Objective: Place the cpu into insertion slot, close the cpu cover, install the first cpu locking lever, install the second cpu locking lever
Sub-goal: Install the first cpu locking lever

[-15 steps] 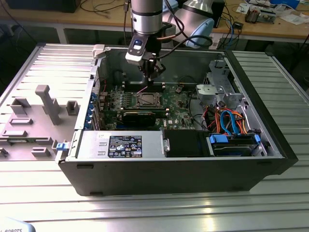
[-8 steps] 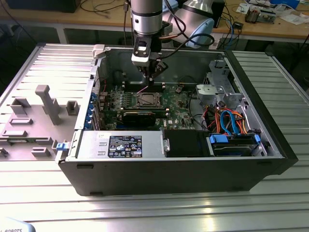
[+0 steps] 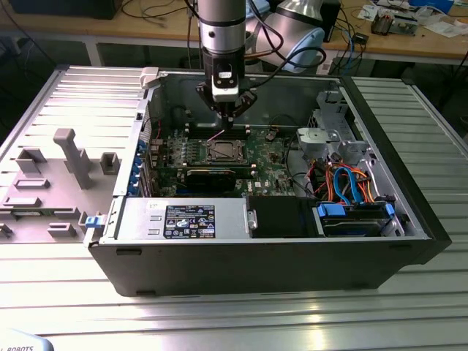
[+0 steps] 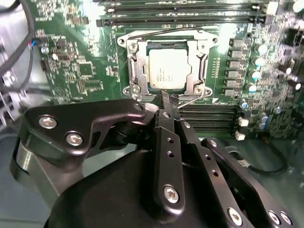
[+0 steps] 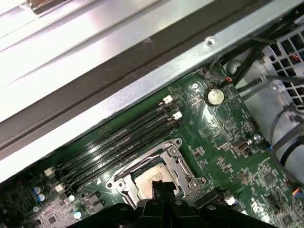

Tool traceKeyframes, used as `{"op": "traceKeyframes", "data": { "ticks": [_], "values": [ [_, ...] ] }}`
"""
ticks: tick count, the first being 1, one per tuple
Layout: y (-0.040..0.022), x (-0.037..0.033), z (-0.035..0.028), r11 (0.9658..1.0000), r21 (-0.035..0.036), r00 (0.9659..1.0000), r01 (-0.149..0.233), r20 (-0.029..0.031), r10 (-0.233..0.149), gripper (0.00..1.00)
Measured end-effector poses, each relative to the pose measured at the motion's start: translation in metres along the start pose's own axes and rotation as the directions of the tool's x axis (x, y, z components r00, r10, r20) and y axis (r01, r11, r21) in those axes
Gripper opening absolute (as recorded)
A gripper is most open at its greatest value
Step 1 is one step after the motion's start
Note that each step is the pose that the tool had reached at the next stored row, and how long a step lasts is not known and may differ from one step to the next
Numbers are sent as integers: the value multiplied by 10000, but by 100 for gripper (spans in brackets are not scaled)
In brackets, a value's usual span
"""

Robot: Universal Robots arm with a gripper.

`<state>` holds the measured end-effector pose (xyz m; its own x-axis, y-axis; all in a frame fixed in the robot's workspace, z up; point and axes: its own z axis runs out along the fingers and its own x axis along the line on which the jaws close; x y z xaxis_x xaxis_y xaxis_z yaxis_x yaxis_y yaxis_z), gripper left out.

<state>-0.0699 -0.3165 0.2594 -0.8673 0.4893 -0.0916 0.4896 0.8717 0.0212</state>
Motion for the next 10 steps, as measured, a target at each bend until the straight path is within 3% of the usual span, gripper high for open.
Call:
{"op": "traceKeyframes", "data": {
  "ticks": [4, 6, 9, 10],
  "values": [
    [0, 1, 6, 9968, -71, 9968, 798, -12, -798, 11],
    [0, 1, 9, 9924, -106, 9925, 1224, -15, -1224, 11],
    [-1, 2, 15, 9822, -163, 9823, 1872, -18, -1873, 11],
    [-1, 2, 18, 9749, -197, 9751, 2218, -18, -2219, 11]
  ]
}}
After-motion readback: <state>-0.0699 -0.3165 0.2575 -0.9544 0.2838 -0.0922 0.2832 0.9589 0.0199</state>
